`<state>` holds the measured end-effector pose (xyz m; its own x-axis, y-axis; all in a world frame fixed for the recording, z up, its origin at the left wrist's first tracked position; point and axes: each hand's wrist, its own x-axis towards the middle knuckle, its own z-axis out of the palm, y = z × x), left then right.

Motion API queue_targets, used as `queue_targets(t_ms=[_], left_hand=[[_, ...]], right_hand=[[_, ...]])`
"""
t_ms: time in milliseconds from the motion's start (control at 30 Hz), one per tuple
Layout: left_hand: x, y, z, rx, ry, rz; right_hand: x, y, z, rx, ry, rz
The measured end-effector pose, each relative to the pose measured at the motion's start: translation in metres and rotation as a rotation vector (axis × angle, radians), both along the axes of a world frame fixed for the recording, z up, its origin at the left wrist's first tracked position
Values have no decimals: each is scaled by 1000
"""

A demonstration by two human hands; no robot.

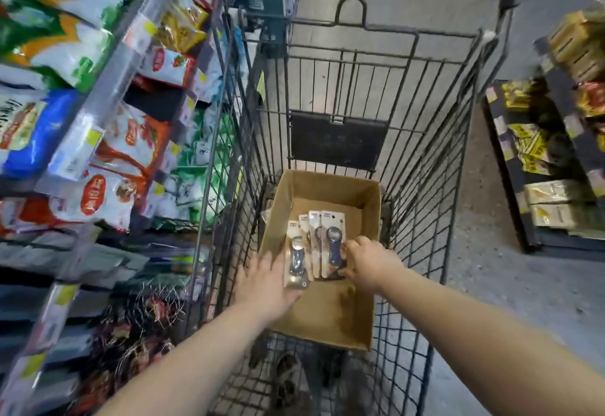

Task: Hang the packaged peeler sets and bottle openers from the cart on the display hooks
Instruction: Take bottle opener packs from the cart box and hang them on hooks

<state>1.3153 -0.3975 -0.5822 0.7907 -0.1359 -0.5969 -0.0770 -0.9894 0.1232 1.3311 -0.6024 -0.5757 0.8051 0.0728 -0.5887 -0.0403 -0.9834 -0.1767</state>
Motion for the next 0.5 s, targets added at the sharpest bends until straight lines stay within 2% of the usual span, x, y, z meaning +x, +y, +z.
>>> queue_targets(t_ms=[167,367,500], left_hand=[[23,-12,-53,-49,104,192],[44,-25,-128,-244,193,594],[49,-30,-175,-279,222,737]], right_hand=[[31,-1,-65,61,126,-46],[66,-6,-136,183,227,-249],[79,-6,-176,224,268,-401]])
